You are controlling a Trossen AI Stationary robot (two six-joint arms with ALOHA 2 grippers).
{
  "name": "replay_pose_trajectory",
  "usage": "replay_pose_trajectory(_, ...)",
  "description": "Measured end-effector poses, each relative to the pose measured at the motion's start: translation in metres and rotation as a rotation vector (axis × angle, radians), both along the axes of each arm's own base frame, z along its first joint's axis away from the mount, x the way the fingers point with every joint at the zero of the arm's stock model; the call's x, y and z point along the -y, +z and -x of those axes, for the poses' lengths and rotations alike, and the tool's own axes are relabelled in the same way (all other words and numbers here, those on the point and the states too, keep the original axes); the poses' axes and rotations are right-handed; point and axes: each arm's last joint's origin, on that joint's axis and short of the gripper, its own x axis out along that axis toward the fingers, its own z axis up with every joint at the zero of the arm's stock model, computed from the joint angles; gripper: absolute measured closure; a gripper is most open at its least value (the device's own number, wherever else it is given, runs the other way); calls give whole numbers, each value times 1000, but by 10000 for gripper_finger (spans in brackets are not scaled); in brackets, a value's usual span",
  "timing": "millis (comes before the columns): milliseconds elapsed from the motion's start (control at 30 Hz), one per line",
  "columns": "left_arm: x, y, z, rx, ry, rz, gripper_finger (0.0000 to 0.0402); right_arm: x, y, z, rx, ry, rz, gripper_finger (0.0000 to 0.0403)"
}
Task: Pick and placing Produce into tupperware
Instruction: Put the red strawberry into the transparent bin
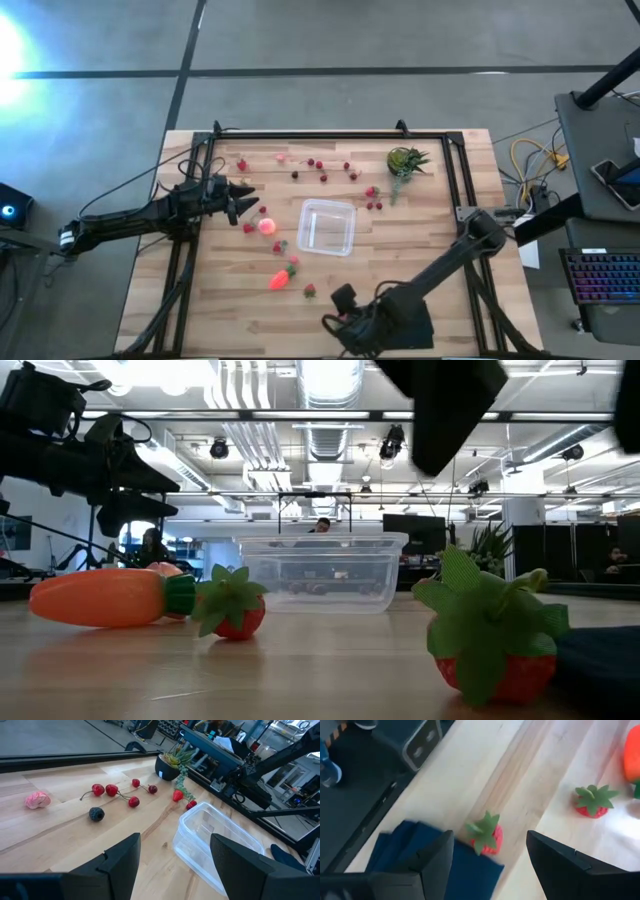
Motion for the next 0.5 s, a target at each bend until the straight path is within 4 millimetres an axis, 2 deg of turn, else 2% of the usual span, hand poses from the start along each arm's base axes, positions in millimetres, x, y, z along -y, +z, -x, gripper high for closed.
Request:
replay_pose_trajectory(233,0,0,0,-1,0,1,175,-7,-19,-7,-60,4,32,158)
replay_pose_trajectory(500,0,0,0,-1,0,0,175,1,-32,-8,-79,-77,53,158)
